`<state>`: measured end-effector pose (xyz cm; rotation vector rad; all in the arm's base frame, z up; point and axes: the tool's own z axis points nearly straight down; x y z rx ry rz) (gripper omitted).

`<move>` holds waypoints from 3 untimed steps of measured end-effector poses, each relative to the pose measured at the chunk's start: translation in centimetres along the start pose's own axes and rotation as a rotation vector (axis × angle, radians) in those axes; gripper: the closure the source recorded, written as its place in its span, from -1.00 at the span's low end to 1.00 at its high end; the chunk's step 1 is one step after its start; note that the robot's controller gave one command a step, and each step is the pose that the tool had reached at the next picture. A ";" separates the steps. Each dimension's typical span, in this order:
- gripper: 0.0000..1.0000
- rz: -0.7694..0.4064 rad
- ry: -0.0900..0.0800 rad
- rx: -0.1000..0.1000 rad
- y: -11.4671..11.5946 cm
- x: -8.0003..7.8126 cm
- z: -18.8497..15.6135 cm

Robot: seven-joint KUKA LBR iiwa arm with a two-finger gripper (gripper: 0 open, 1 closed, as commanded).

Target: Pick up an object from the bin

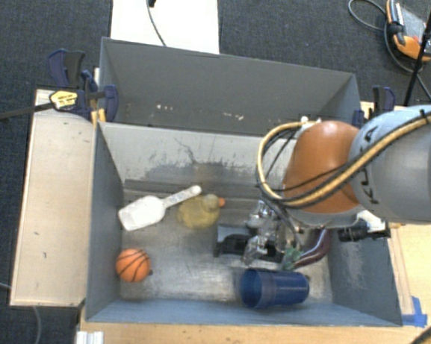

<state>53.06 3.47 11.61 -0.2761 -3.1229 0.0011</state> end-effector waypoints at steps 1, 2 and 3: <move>1.00 -0.001 -0.003 -0.001 0.1 -0.1 -1.7; 1.00 -0.001 -0.003 -0.001 0.0 0.0 -3.2; 1.00 -0.002 -0.003 -0.001 0.0 0.0 -4.6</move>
Offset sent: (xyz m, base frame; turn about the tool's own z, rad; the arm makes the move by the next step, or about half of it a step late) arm 0.0001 0.0000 0.0691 0.0000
